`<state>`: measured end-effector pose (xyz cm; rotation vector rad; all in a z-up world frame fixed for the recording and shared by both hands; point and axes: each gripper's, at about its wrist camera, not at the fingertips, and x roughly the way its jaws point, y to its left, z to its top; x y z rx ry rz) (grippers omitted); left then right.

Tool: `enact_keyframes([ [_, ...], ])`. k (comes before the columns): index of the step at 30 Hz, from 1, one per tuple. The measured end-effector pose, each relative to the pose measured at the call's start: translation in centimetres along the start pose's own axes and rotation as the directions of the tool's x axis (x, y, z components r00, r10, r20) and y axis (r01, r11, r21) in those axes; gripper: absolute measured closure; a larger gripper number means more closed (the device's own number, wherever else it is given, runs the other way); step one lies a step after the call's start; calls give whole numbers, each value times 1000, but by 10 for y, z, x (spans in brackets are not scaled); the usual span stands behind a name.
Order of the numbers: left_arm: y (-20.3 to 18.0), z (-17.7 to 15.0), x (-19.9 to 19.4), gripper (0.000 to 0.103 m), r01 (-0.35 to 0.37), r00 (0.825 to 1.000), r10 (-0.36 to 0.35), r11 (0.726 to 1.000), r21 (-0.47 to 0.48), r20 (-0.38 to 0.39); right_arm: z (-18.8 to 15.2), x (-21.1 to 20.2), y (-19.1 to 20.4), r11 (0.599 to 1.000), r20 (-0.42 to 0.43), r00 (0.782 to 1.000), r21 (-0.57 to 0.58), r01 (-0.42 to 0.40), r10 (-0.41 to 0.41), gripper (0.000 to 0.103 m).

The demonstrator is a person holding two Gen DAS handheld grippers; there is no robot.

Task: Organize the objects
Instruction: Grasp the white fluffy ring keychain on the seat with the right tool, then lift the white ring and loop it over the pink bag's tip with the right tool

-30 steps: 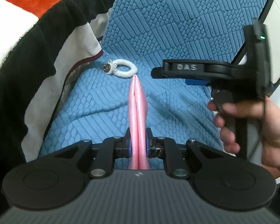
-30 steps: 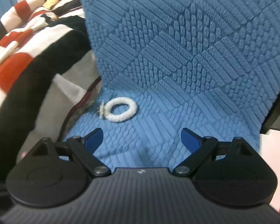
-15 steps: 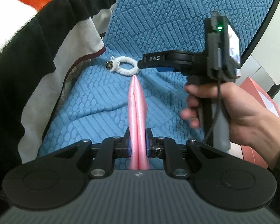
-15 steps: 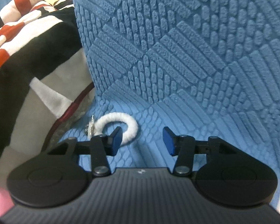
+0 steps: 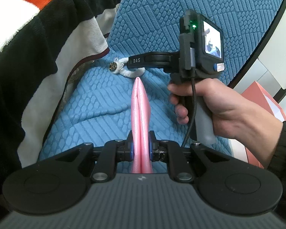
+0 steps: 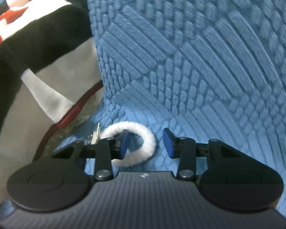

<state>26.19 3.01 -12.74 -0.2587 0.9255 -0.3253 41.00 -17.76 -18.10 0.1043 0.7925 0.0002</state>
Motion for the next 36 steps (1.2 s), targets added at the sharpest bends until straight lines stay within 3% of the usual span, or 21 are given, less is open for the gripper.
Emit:
enact_keyframes([
  [1, 1, 1, 0, 89, 3, 1000, -3, 1000, -1, 0, 1, 0, 1, 1000, -4, 1000, 0, 1, -1, 84],
  [2, 1, 1, -1, 89, 7, 1000, -7, 1000, 0, 0, 1, -1, 1, 1000, -12, 1000, -1, 5, -5, 89],
  [4, 1, 1, -2, 89, 13, 1000, -13, 1000, 4, 2, 2, -4, 1, 1000, -31, 1000, -1, 2, -2, 92],
  [19, 1, -7, -11, 89, 34, 999, -34, 999, 24, 0, 0, -92, -2, 996, 18, 998, 62, -58, 57, 93],
  [27, -6, -14, -17, 89, 36, 999, -36, 997, 61, 7, -16, -135, -4, 982, 57, 996, 172, -73, 64, 93],
  [36, -18, -24, -23, 89, 74, 997, -76, 991, 112, 10, -40, -181, 6, 974, 84, 995, 213, -71, 54, 93],
])
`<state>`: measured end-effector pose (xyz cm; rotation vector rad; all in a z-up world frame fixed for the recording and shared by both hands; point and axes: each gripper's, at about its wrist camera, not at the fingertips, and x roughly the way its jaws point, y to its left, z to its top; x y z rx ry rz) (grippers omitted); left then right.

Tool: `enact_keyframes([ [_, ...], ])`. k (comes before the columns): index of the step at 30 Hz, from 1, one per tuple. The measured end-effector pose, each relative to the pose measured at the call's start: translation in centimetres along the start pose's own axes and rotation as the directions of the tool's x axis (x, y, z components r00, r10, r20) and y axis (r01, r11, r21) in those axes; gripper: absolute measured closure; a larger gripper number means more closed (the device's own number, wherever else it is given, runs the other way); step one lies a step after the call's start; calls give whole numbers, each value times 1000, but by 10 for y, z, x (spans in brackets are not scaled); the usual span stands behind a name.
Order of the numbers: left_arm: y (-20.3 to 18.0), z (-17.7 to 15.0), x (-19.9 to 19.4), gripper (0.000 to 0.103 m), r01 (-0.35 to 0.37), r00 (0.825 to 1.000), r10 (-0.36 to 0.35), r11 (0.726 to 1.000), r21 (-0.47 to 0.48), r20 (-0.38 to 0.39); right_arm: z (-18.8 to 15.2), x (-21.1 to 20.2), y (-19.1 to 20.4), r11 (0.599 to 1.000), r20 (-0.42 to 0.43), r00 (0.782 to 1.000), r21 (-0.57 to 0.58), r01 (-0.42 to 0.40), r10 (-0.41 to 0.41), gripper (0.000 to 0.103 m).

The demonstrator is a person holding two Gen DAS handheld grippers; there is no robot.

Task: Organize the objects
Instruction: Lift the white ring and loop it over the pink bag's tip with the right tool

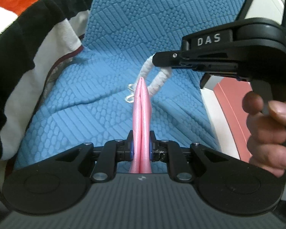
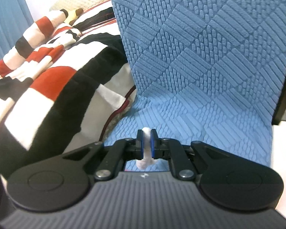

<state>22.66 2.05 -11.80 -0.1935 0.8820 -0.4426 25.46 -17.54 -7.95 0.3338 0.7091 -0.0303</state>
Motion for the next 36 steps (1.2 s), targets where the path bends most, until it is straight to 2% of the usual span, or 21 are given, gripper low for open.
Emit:
enact_keyframes([
  [6, -14, -7, -4, 89, 32, 999, -33, 999, 43, 11, 0, -25, 2, 999, 51, 999, 36, 3, -5, 93],
  [12, -27, -11, -9, 89, 49, 998, -51, 994, 98, 20, 9, -44, 10, 998, 63, 998, 66, -16, 12, 93],
  [16, -29, -11, -12, 89, 61, 998, -64, 993, 99, 27, 16, -58, 23, 997, 69, 997, 66, -28, 23, 93],
  [22, -28, -10, -16, 89, 61, 997, -66, 992, 107, 38, 26, -78, 41, 992, 75, 994, 86, -88, 82, 93],
  [26, -28, -10, -18, 89, 59, 997, -65, 992, 110, 50, 26, -87, 44, 981, 67, 990, 144, -133, 124, 93],
  [31, -29, -9, -24, 89, 55, 994, -65, 992, 114, 87, 15, -80, 32, 969, 13, 995, 227, -98, 98, 93],
  [36, -33, -7, -31, 89, 44, 990, -61, 991, 130, 127, 4, -74, 18, 961, -22, 999, 275, -23, 30, 93],
])
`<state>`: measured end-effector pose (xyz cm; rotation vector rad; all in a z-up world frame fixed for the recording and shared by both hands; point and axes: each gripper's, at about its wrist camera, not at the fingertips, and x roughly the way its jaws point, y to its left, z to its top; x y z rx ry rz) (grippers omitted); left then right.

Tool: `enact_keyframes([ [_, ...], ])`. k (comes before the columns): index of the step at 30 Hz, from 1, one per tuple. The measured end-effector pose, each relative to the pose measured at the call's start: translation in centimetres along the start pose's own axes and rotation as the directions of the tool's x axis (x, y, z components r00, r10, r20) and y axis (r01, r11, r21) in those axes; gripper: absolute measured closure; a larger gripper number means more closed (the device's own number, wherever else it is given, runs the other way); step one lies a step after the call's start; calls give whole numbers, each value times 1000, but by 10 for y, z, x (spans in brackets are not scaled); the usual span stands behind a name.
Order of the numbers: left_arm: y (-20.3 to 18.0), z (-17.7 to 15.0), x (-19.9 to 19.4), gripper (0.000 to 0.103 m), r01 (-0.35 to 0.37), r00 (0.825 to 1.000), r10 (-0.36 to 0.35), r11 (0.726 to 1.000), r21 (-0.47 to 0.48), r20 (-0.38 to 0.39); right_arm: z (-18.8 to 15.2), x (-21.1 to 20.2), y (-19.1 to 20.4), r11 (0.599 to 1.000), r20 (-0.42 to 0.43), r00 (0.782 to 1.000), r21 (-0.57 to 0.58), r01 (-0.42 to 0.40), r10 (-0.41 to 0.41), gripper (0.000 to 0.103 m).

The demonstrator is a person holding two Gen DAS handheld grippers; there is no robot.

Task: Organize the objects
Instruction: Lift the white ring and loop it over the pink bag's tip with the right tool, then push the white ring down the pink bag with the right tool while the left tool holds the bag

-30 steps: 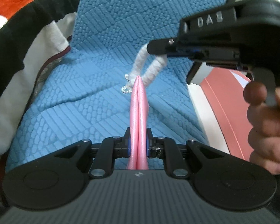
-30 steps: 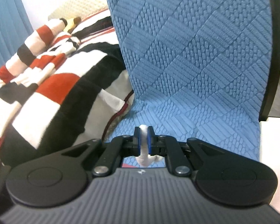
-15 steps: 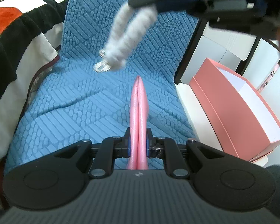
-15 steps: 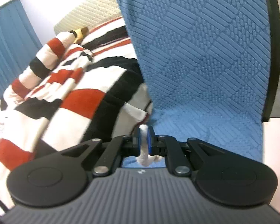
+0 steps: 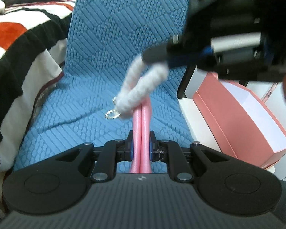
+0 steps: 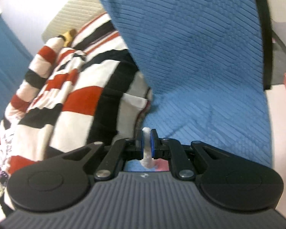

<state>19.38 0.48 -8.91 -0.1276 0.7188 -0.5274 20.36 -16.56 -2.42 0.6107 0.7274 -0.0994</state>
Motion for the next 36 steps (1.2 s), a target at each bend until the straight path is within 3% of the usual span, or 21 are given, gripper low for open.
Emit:
enact_keyframes([
  [15, -10, 4, -12, 90, -48, 995, 44, 997, 53, 88, -14, 12, -27, 991, -50, 997, 118, 58, -53, 91],
  [20, -16, 3, -15, 90, -62, 993, 51, 993, 99, 107, -12, 6, -27, 993, -9, 998, 102, 61, -60, 88],
  [25, -17, 1, -16, 90, -72, 992, 58, 990, 120, 114, -11, 0, -28, 992, 19, 995, 80, 94, -96, 68],
  [36, -23, -2, -14, 90, -75, 992, 56, 983, 165, 115, -12, -14, -27, 995, 91, 992, 60, 80, -86, 68],
])
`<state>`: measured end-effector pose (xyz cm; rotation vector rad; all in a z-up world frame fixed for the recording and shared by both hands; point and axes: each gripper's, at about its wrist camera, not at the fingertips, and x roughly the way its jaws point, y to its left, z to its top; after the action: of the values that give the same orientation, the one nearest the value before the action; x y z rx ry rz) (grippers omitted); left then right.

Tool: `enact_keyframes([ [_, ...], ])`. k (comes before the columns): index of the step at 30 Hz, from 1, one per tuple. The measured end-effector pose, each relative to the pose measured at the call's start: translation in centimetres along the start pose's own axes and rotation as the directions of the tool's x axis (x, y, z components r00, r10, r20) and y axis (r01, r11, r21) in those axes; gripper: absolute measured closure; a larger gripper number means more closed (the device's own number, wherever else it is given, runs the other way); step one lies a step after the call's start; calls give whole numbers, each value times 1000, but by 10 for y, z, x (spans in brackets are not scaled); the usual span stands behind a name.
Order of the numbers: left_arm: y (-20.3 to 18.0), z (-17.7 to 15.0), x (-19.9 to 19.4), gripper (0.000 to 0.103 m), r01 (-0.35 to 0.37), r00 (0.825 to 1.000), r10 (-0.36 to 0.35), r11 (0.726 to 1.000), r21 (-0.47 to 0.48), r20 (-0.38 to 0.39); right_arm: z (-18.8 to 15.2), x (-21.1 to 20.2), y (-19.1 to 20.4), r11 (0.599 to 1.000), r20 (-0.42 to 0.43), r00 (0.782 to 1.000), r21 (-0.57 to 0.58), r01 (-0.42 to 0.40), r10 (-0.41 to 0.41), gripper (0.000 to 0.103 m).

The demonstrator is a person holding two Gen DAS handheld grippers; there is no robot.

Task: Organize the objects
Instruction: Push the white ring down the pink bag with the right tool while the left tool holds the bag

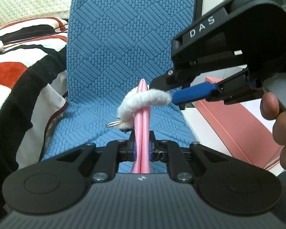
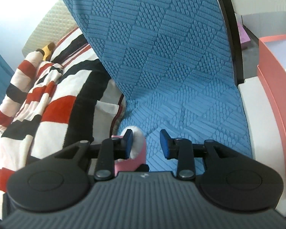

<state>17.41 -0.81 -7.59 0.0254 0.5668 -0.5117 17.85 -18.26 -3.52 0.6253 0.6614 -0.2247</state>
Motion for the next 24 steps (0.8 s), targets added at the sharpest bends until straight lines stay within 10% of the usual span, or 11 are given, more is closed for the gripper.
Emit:
enact_keyframes([
  [16, -12, 0, -1, 90, 0, 1000, 0, 998, 67, -8, 10, -21, -3, 999, 80, 996, -12, -30, 31, 68],
  [24, -13, 0, -1, 90, -4, 1000, 6, 997, 83, -19, 24, -14, 23, 991, -13, 996, -95, -90, 89, 82],
])
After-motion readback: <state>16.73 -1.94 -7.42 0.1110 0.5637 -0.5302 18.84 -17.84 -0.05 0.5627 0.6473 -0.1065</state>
